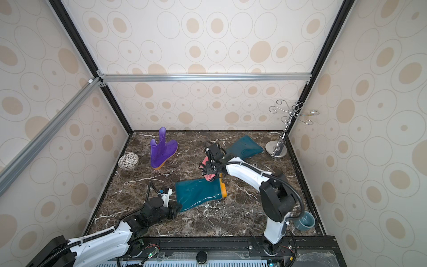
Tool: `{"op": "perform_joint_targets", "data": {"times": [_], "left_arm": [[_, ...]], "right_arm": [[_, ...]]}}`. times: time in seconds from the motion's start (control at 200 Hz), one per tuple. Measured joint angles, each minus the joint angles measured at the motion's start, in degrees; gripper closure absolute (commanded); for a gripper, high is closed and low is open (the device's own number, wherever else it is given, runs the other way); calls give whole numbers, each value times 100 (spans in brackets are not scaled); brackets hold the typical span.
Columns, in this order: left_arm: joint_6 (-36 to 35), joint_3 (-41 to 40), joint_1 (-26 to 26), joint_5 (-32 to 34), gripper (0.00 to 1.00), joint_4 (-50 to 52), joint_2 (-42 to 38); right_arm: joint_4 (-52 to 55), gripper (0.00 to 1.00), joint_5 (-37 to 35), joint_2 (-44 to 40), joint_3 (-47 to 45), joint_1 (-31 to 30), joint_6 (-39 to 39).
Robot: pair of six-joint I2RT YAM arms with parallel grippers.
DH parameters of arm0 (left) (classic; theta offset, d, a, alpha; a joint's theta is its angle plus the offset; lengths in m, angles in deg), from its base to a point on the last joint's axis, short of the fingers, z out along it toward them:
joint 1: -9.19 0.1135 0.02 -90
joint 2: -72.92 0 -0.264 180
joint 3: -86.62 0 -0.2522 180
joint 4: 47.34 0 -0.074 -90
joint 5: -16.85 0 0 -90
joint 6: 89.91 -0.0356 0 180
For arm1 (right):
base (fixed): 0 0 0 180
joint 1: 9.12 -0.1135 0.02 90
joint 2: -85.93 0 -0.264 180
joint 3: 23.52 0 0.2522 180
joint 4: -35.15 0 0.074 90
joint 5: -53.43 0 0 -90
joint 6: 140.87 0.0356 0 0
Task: Wipe the rubber boots with a cloth
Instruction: Wipe the dirt off the rubber boot.
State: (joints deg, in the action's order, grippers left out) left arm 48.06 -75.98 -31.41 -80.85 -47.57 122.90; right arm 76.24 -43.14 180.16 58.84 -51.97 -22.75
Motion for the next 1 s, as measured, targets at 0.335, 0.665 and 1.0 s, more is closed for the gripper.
{"op": "perform_joint_targets", "data": {"times": [0.335, 0.665, 1.0], "left_arm": [[-2, 122, 0, -20, 100, 160, 22], [-24, 339, 0, -76, 100, 387, 149], [-26, 339, 2, -76, 100, 483, 9]], "right_arm": [[-693, 100, 855, -1217, -1838, -1622, -127], [-1425, 100, 1193, 26, -1333, -1945, -138], [-964, 100, -105, -927, -2061, -909, 544]]}}
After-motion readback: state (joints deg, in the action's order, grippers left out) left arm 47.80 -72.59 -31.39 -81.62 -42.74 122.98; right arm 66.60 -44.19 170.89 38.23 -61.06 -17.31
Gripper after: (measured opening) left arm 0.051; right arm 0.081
